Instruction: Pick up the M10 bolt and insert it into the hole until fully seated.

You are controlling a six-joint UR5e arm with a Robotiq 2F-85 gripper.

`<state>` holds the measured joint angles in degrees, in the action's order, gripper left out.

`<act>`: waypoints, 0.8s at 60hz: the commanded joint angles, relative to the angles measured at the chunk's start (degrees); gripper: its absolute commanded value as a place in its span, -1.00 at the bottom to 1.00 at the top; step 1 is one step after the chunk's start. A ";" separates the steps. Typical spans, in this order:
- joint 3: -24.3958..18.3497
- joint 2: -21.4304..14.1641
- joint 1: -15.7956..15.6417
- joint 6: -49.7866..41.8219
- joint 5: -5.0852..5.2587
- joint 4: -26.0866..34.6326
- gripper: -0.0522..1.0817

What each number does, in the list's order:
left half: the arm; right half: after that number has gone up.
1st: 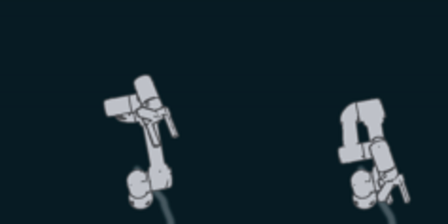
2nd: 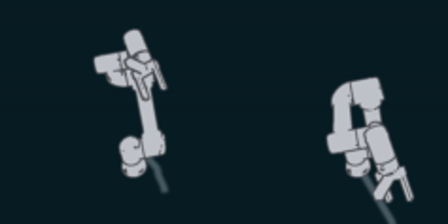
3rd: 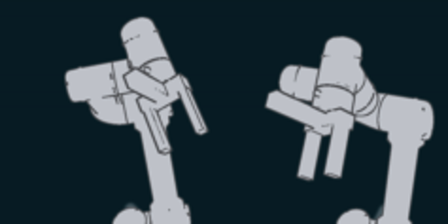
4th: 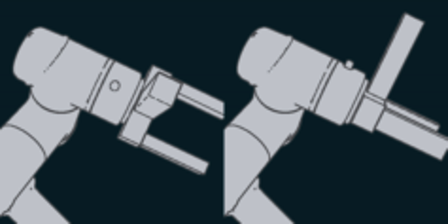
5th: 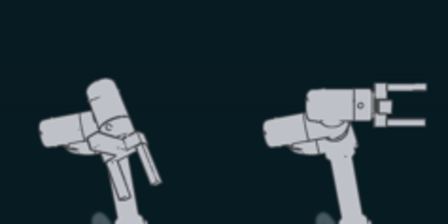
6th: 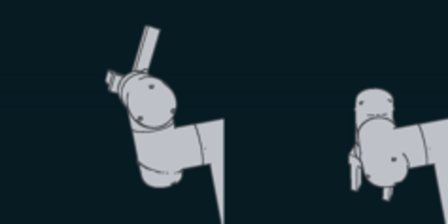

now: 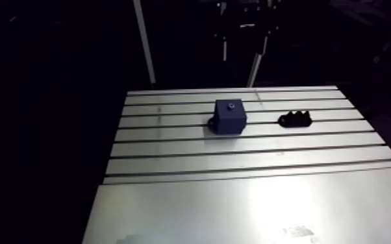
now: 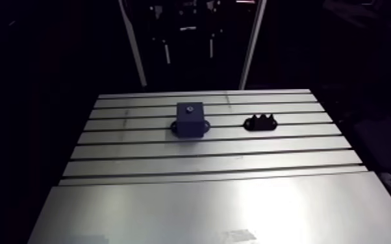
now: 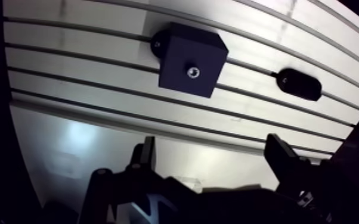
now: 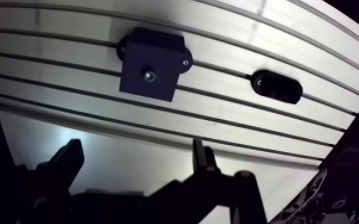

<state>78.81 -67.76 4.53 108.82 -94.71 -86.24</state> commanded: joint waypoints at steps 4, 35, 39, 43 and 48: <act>-5.88 -8.37 1.77 -3.11 2.42 9.49 -0.89; -5.68 -12.31 3.47 -4.62 3.80 11.95 -0.89; -5.32 -12.91 3.39 -4.62 3.87 11.95 -0.89; -4.74 -13.28 3.38 -4.62 3.80 11.86 -0.89; -4.01 -13.71 3.38 -4.64 3.72 11.58 -0.89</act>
<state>73.67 -79.21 7.58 104.91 -91.27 -75.42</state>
